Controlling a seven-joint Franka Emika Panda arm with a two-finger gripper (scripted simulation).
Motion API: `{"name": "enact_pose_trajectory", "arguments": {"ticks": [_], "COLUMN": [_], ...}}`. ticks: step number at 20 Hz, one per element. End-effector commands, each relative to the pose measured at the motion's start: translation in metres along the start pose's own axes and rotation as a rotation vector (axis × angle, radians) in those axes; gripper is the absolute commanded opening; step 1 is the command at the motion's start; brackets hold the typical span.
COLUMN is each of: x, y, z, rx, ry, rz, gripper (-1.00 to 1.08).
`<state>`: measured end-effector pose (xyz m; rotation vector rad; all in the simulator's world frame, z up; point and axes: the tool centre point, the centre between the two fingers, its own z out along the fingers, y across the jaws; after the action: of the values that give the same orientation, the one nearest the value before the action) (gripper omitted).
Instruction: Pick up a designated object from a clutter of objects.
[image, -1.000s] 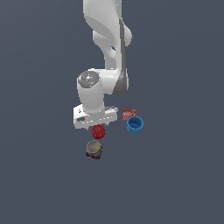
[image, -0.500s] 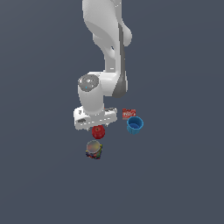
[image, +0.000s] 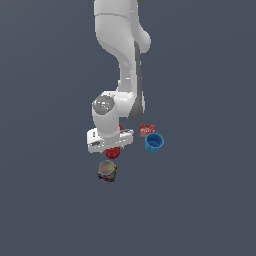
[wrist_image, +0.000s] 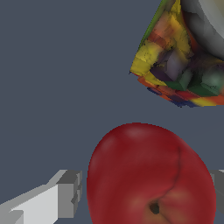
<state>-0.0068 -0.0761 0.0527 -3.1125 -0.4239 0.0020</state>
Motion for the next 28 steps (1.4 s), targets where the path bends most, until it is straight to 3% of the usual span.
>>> {"name": "enact_pose_trajectory", "arguments": {"ticks": [1, 3, 4, 18, 28], "x": [0.001, 0.001, 0.001, 0.002, 0.02], "y": [0.0, 0.0, 0.0, -0.001, -0.02], "z": [0.005, 0.007, 0.007, 0.001, -0.05], "rx": [-0.001, -0.001, -0.001, -0.001, -0.002], "ry": [0.001, 0.001, 0.001, 0.002, 0.002], "rz": [0.0, 0.0, 0.0, 0.001, 0.001], "gripper": [1.0, 1.0, -1.0, -1.0, -1.0]}}
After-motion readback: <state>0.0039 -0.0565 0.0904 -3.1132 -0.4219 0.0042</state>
